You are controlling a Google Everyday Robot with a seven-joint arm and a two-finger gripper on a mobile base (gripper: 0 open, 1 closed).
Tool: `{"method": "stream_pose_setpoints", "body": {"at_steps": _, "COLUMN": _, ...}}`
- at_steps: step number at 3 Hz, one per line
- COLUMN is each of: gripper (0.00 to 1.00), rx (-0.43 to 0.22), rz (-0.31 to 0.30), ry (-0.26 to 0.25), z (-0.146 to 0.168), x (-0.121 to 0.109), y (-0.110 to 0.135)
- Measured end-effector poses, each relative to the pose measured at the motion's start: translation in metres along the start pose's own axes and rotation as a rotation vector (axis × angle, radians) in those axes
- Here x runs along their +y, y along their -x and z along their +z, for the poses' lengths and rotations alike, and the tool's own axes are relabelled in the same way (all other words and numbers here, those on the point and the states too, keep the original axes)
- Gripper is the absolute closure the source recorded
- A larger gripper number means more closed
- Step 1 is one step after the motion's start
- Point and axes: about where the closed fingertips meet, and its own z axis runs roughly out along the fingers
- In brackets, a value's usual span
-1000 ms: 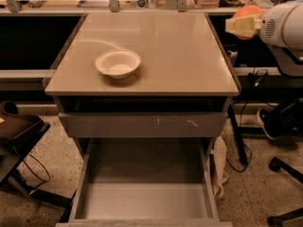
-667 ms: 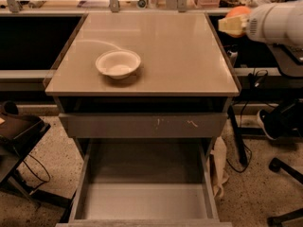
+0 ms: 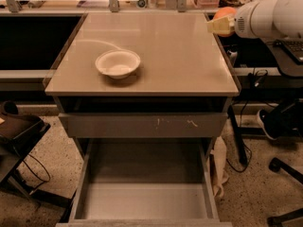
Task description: Pick orange from middle drawer and place on counter
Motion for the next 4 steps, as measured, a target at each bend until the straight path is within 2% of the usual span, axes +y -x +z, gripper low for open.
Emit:
{"method": "stream_pose_setpoints", "body": {"at_steps": 1, "gripper": 1.0, "rx": 0.052, "rz": -0.116, "ry": 0.118, "z": 0.036, "x": 0.015, "y": 0.004}}
{"method": "stream_pose_setpoints", "body": {"at_steps": 2, "gripper": 1.0, "rx": 0.052, "rz": -0.211, "ry": 0.151, "z": 0.031, "x": 0.014, "y": 0.021}}
{"method": "stream_pose_setpoints", "body": {"at_steps": 3, "gripper": 1.0, "rx": 0.051, "rz": -0.211, "ry": 0.151, "z": 0.031, "x": 0.014, "y": 0.022}}
{"method": "stream_pose_setpoints", "body": {"at_steps": 4, "gripper": 1.0, "rx": 0.075, "rz": -0.131, "ry": 0.23, "z": 0.054, "x": 0.047, "y": -0.013}}
